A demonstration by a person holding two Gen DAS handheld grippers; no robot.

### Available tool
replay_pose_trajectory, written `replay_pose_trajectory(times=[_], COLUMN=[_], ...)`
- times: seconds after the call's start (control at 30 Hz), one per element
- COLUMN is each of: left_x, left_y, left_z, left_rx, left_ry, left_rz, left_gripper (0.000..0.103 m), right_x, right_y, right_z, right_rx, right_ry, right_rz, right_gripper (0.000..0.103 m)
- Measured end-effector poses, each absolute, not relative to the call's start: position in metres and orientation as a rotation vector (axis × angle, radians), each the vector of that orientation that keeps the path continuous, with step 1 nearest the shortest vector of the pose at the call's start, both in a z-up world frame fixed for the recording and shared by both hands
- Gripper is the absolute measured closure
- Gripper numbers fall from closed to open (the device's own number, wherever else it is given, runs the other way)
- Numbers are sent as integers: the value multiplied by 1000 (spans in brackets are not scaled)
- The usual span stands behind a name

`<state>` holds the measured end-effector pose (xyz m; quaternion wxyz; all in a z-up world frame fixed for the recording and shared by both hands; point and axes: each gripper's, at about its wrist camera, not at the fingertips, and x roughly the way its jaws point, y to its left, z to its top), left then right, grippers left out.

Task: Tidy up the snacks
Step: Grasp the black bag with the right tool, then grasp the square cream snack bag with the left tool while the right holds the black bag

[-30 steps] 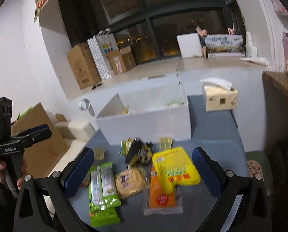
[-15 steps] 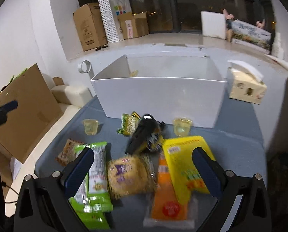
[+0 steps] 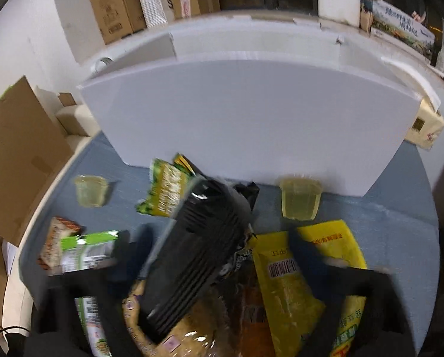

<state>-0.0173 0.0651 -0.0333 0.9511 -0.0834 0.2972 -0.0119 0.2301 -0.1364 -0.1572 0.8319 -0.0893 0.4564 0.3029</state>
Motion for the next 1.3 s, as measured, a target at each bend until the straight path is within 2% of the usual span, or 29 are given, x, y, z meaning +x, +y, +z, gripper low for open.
replay_pose_trajectory(times=[0.23, 0.43, 0.77, 1.17, 1.2, 1.23, 1.3], left_x=[-15, -6, 41, 87, 89, 89, 89], left_y=[66, 63, 60, 53, 53, 52, 55], left_z=[-42, -56, -121, -174, -177, -179, -178], left_rx=[-170, -156, -124, -64, -59, -59, -82], left_ry=[628, 671, 890, 1033, 1043, 1045, 1028], left_rz=[-8, 5, 102, 139, 145, 143, 133], left_gripper=[0, 0, 0, 1, 7, 8, 23], right_x=[226, 211, 162, 114, 115, 117, 121], right_y=[-146, -168, -201, -235, -237, -238, -242], right_z=[-152, -121, -69, -56, -58, -60, -65], right_rx=[-171, -86, -47, -22, -20, -13, 14], right_ry=[935, 867, 757, 706, 705, 711, 732], right_rz=[654, 681, 726, 741, 737, 730, 725], right_gripper=[50, 50, 50, 50, 50, 50, 50])
